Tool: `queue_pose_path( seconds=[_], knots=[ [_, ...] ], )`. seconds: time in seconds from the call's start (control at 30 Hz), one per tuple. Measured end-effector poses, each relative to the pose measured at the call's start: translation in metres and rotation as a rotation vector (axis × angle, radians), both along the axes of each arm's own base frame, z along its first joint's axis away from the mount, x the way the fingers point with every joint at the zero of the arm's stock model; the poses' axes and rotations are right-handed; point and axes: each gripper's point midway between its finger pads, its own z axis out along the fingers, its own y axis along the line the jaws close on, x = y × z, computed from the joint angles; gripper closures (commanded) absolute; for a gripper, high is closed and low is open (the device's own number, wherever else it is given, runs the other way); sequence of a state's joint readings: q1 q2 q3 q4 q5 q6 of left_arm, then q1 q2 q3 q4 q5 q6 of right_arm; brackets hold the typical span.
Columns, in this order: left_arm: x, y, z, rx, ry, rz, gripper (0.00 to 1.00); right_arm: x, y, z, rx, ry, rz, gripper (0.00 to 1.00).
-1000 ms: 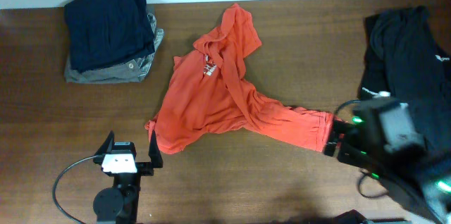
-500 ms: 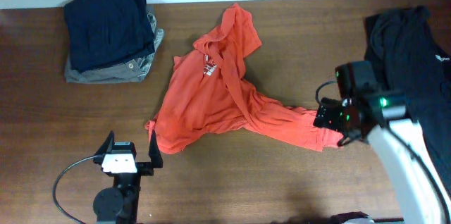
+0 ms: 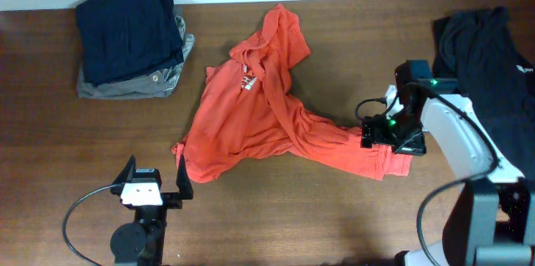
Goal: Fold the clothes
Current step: 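Lower the right gripper and grasp the shirt's right hem corner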
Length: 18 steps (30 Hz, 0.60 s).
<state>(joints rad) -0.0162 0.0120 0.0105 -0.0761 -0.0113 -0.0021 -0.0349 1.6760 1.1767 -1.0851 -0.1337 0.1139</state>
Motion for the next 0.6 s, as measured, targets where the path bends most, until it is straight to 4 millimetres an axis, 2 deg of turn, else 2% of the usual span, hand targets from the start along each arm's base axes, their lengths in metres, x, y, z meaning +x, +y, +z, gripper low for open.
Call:
queue_pose_path(
  seconds=[0.3, 0.6],
  knots=[
    [0.0, 0.0, 0.0, 0.0, 0.0, 0.0, 0.01, 0.002, 0.001, -0.021, 0.013, 0.042, 0.034, 0.14],
    [0.0, 0.0, 0.0, 0.0, 0.0, 0.0, 0.01, 0.007, 0.001, -0.042, 0.011, -0.008, 0.042, 0.18]
  ],
)
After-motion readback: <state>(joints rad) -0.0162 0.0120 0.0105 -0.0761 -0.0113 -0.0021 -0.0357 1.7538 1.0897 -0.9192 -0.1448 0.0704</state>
